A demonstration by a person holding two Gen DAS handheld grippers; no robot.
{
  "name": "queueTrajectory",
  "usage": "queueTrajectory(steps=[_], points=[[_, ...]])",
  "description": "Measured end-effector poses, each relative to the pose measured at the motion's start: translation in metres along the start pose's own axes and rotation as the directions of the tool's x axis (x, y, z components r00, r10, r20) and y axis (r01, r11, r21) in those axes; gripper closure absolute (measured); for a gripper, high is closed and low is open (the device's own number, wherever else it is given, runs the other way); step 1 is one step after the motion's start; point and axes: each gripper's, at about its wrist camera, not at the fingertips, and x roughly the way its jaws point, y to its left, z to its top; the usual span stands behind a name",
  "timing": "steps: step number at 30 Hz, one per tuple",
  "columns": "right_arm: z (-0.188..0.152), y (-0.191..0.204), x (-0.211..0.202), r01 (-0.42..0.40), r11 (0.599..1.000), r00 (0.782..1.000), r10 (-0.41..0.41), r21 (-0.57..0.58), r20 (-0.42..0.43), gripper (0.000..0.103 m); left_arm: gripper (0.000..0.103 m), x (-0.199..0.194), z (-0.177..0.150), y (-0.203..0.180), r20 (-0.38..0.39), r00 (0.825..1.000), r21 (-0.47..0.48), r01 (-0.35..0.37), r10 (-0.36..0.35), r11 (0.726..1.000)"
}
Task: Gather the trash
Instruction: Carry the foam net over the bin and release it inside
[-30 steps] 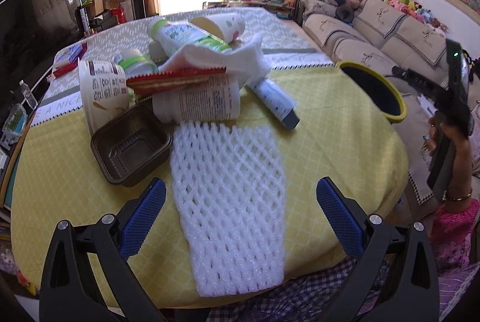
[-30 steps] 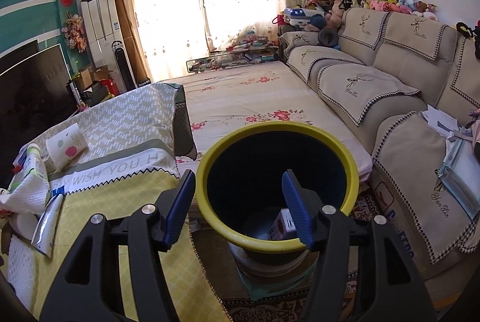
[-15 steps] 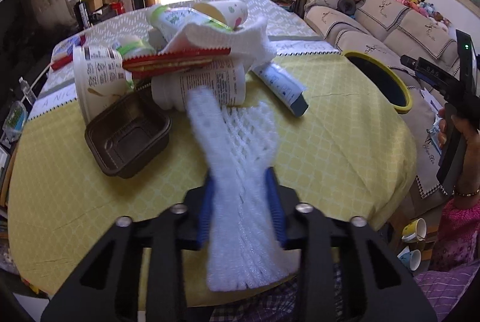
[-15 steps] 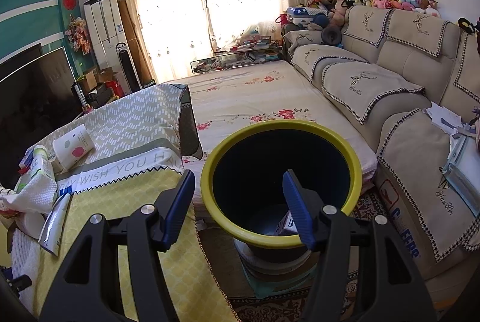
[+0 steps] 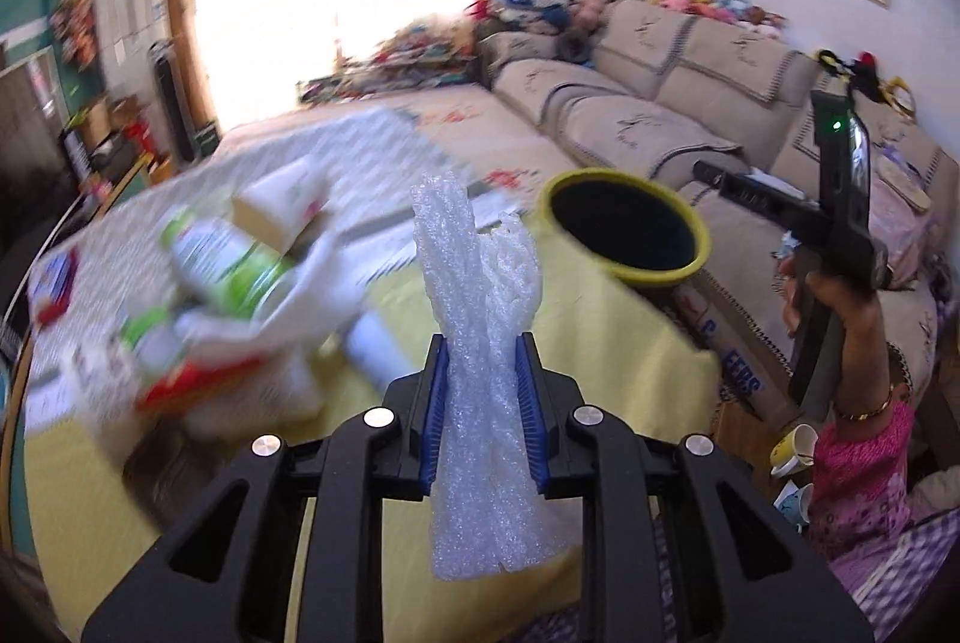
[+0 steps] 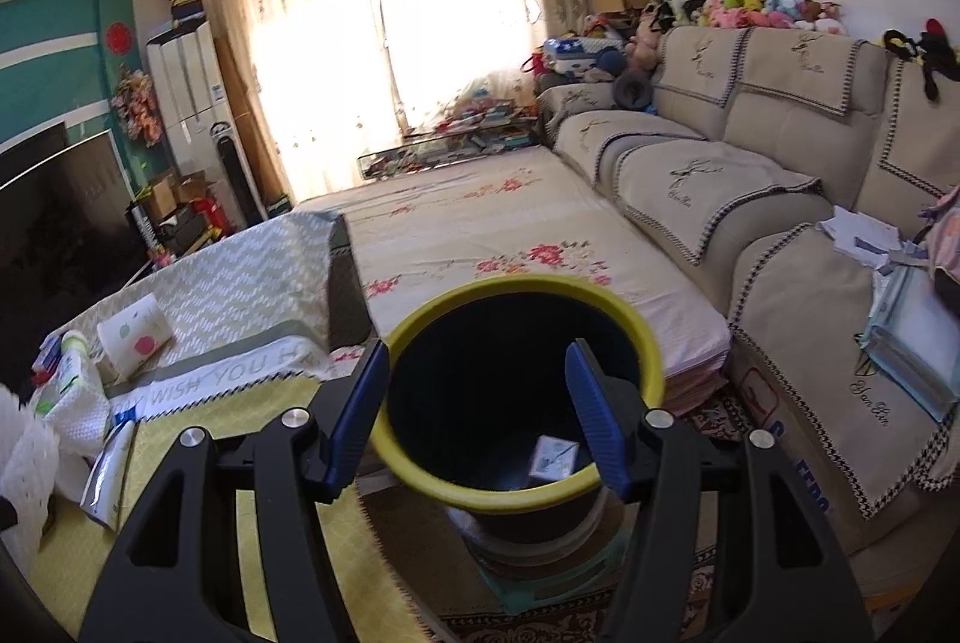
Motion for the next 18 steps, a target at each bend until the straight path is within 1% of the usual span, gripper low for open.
queueTrajectory(steps=[2, 4, 7, 10, 11, 13, 14, 15, 18], points=[[0.003, -0.014, -0.004, 0.029, 0.999, 0.999, -0.029, 0.018, 0.014, 0.045, 0.08, 0.015, 0.022, -0.022, 0.019, 0.999, 0.056, 0.039, -0.04, 0.998], [0.005, -0.029, -0.007, 0.051, 0.998, 0.998, -0.052, 0.041, 0.024, 0.045, 0.08, 0.036, 0.045, -0.048, 0.02, 0.995, 0.109, 0.095, -0.098, 0.989], [0.007, -0.049, -0.01, 0.08, 0.994, 0.996, -0.083, 0.071, 0.032, 0.045, 0.08, 0.07, 0.073, -0.08, 0.005, 0.982, 0.139, 0.184, -0.187, 0.973], [0.008, -0.069, -0.011, 0.099, 0.99, 0.994, -0.103, 0.098, 0.035, 0.045, 0.08, 0.107, 0.099, -0.11, -0.016, 0.973, 0.154, 0.232, -0.232, 0.961], [0.008, -0.074, -0.011, 0.103, 0.989, 0.994, -0.107, 0.104, 0.033, 0.045, 0.08, 0.119, 0.106, -0.117, -0.022, 0.97, 0.156, 0.243, -0.242, 0.958], [0.008, -0.083, -0.009, 0.105, 0.988, 0.994, -0.109, 0.115, 0.027, 0.045, 0.078, 0.149, 0.12, -0.132, -0.043, 0.97, 0.157, 0.242, -0.238, 0.957], [0.008, -0.086, -0.008, 0.107, 0.987, 0.994, -0.111, 0.119, 0.024, 0.045, 0.076, 0.159, 0.124, -0.138, -0.048, 0.97, 0.158, 0.245, -0.24, 0.957], [0.007, -0.089, -0.006, 0.109, 0.986, 0.993, -0.112, 0.123, 0.02, 0.045, 0.072, 0.175, 0.129, -0.144, -0.059, 0.971, 0.158, 0.239, -0.232, 0.958], [0.005, -0.095, -0.001, 0.112, 0.985, 0.993, -0.114, 0.132, 0.008, 0.045, 0.07, 0.218, 0.137, -0.151, -0.089, 0.972, 0.147, 0.228, -0.216, 0.963]])
